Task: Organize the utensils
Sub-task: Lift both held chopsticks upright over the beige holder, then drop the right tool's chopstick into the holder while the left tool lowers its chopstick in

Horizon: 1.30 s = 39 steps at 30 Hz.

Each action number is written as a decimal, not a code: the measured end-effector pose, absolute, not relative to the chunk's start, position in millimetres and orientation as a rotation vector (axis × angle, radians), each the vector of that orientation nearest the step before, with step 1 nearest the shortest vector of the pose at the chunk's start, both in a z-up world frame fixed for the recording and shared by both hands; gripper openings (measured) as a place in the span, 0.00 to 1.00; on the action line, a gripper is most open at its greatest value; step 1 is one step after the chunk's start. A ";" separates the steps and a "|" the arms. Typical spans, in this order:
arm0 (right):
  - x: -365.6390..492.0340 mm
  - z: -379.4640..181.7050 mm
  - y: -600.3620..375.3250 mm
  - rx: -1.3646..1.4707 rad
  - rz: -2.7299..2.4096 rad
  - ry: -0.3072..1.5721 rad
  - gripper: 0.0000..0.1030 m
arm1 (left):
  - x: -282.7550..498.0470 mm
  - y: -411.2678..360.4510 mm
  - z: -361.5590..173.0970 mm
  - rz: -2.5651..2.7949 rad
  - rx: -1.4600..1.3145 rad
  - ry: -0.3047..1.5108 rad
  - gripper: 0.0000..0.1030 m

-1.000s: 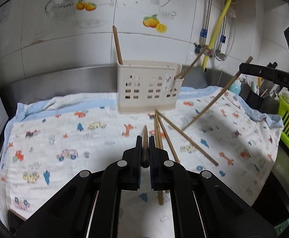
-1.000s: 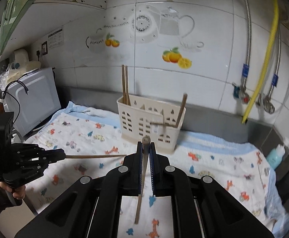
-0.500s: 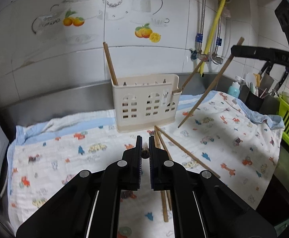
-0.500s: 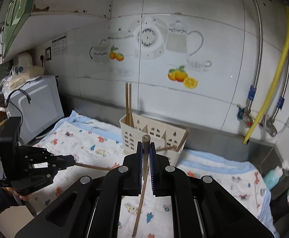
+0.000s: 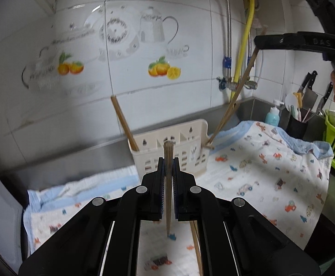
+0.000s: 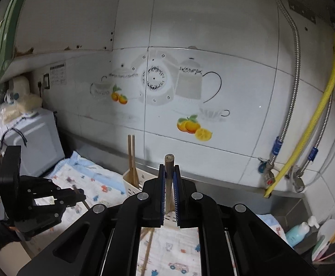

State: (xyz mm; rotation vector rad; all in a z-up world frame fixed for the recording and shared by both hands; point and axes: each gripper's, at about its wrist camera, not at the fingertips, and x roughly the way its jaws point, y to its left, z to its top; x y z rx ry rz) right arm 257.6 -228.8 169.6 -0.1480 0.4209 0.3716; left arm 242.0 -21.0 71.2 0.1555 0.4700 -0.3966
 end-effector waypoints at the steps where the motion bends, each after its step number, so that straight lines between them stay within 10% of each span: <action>1: 260.7 171.2 -229.1 -0.147 0.362 0.414 0.06 | 243.6 -22.9 77.2 -0.394 0.166 0.457 0.05; 22: 343.7 108.1 -224.6 -0.164 0.295 0.553 0.06 | 292.7 -42.0 201.8 -0.361 0.136 0.170 0.05; 39: 349.9 84.8 -224.9 -0.186 0.305 0.582 0.06 | 364.8 -32.7 131.9 -0.305 0.033 0.310 0.05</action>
